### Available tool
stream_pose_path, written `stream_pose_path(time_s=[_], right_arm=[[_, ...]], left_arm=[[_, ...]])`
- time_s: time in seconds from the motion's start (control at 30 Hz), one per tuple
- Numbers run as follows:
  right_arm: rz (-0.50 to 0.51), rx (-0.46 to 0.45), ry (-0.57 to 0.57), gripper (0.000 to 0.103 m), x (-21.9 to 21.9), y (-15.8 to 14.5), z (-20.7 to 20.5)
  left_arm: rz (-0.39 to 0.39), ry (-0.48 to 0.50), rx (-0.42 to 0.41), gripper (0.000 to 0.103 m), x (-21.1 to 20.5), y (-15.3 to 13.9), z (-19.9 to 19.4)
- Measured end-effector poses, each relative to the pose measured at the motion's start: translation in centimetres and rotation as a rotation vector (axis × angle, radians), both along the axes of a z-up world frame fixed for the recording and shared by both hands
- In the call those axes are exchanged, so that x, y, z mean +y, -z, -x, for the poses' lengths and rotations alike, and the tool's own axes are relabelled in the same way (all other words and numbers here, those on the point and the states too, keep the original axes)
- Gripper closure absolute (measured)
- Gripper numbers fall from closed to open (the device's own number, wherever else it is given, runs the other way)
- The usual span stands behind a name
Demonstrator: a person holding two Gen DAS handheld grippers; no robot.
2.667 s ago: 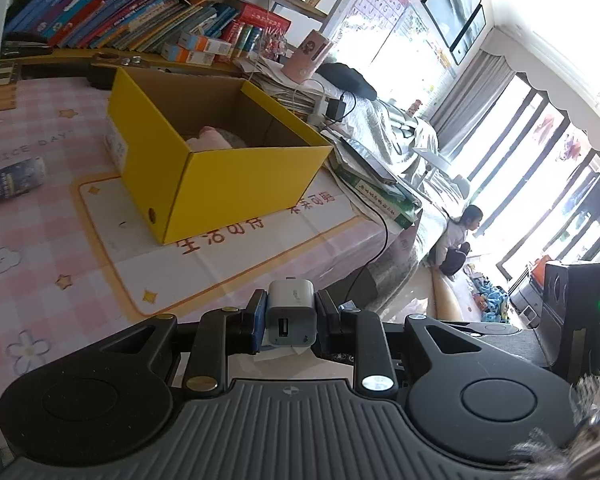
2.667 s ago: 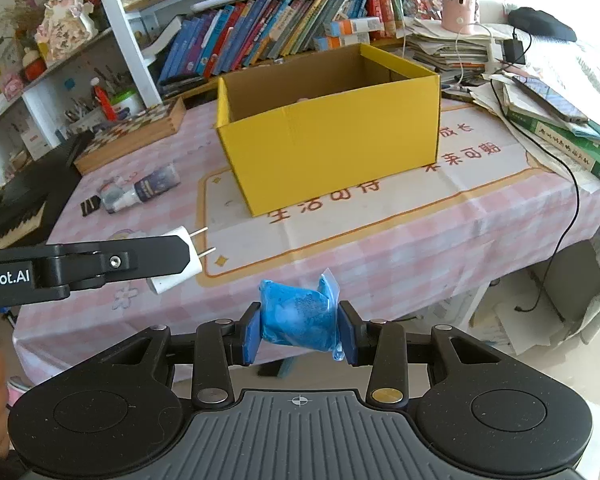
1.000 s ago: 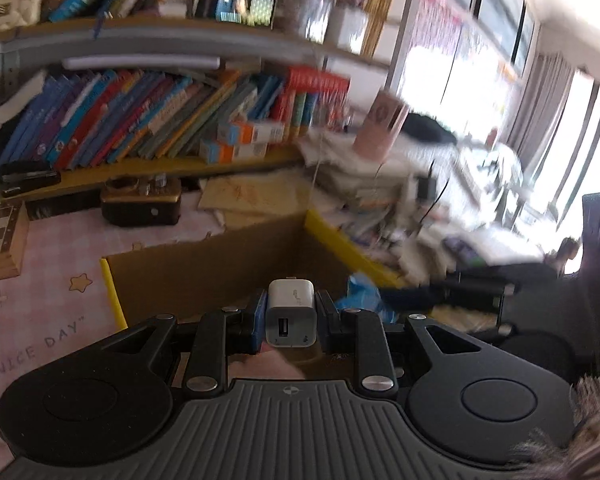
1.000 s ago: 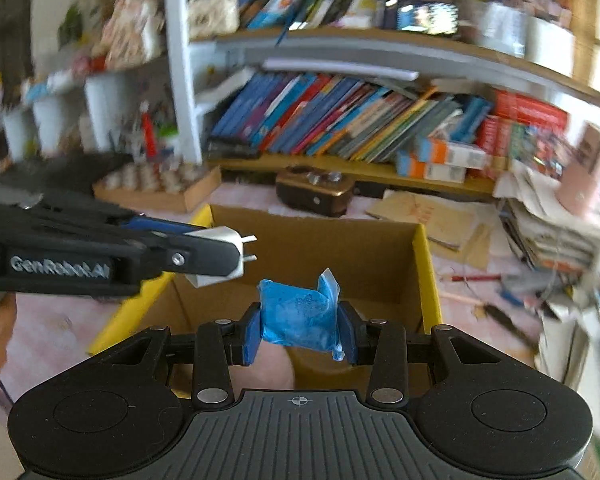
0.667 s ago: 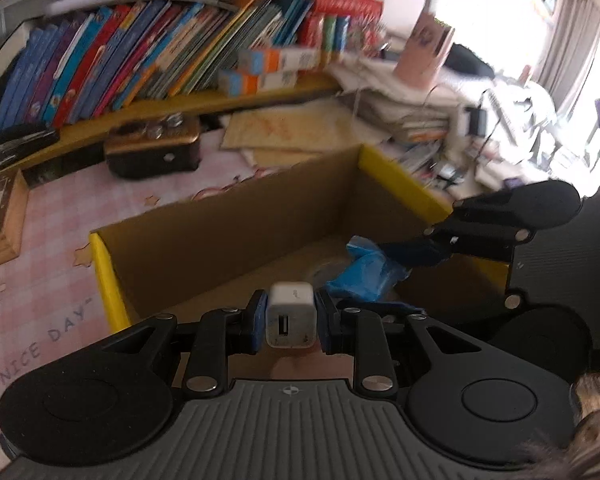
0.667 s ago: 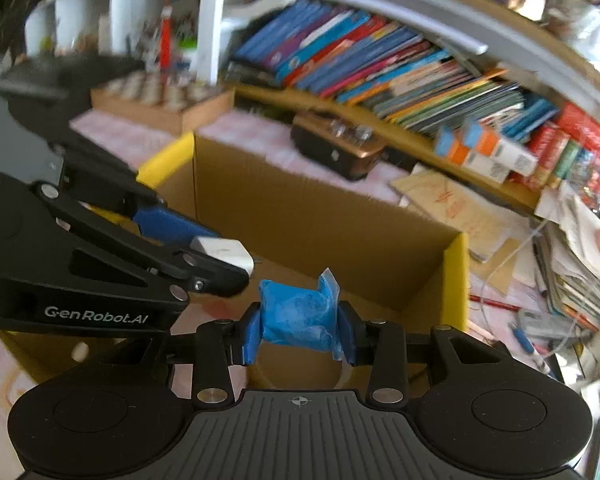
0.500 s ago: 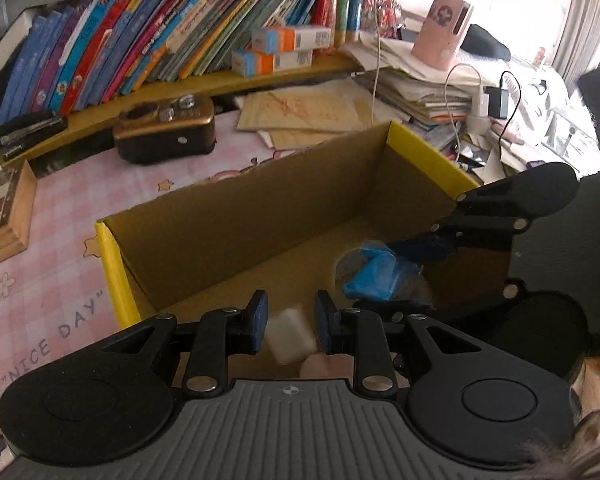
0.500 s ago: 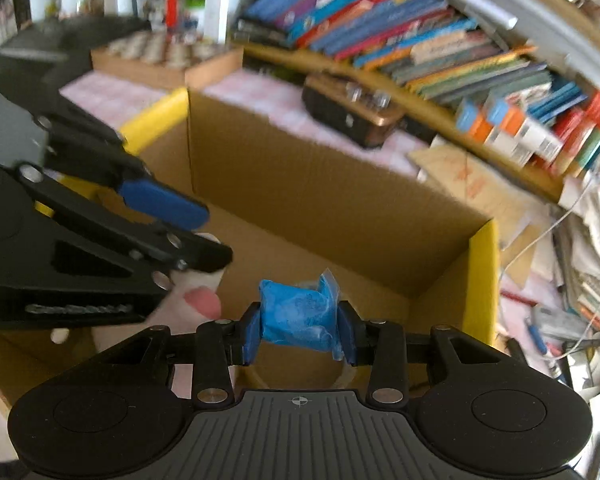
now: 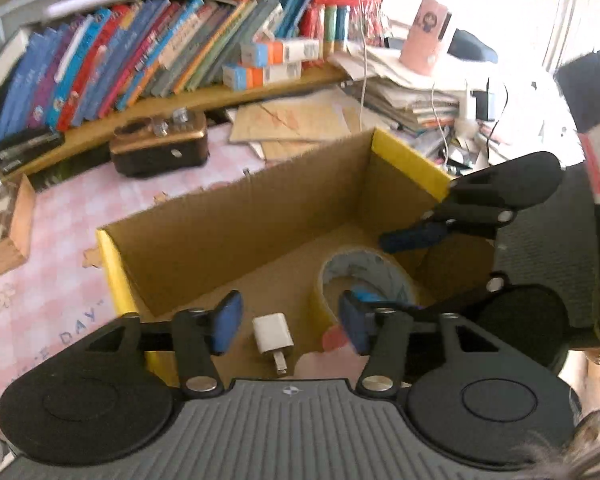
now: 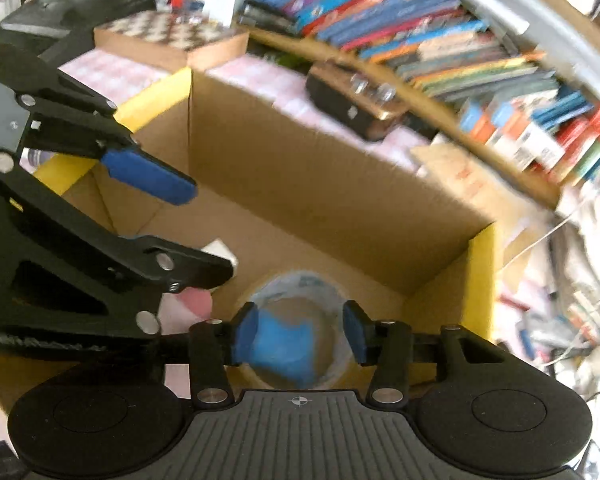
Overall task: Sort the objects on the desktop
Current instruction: 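Open both tools to drop the plug and blue packet into the yellow box, then withdraw both tools from the box and move toward the toy car and spray bottle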
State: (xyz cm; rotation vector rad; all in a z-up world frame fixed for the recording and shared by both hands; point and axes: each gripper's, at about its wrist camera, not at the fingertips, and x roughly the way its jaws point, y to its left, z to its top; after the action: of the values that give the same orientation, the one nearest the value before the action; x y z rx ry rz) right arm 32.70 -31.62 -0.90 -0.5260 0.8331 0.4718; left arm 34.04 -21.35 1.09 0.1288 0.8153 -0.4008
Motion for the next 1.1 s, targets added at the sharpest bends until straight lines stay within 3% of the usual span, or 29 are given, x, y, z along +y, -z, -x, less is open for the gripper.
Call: stream_pose_path(time_s=[0.07, 0.23, 0.3, 0.4, 0.7, 0.9, 1.1], right_arm=[[-0.012, -0.042, 0.005, 0.047, -0.3, -0.8, 0.8], [-0.082, -0.119, 0.038, 0.024, -1.6, -3.1, 2.9], [-0.127, -0.146, 0.065, 0.013, -2.3, -3.9, 3.9], [-0.201, -0.185, 0.115, 0.007, -3.3, -4.8, 5.2], [-0.338, -0.305, 0.231, 0.002, -4.6, -6.4, 9.2], [-0.406, -0.322, 0.332, 0.001, -5.7, -5.9, 11.7], [-0.408, -0.303, 0.411, 0.001, -5.7, -5.0, 14.1]], left_arm=[[0.032, -0.009, -0.02, 0.034, 0.7, -0.6, 0.6], [0.071, -0.036, -0.098, 0.02, 1.9, -2.6, 2.8], [0.079, -0.052, -0.136, 0.01, 2.4, -3.5, 3.9], [0.116, -0.069, -0.177, 0.001, 3.0, -4.6, 5.9], [0.168, -0.176, -0.273, 0.0, 4.4, -5.7, 11.5], [0.182, -0.229, -0.277, 0.0, 5.3, -5.2, 14.6], [0.208, -0.26, -0.265, 0.0, 6.7, -4.4, 17.0]])
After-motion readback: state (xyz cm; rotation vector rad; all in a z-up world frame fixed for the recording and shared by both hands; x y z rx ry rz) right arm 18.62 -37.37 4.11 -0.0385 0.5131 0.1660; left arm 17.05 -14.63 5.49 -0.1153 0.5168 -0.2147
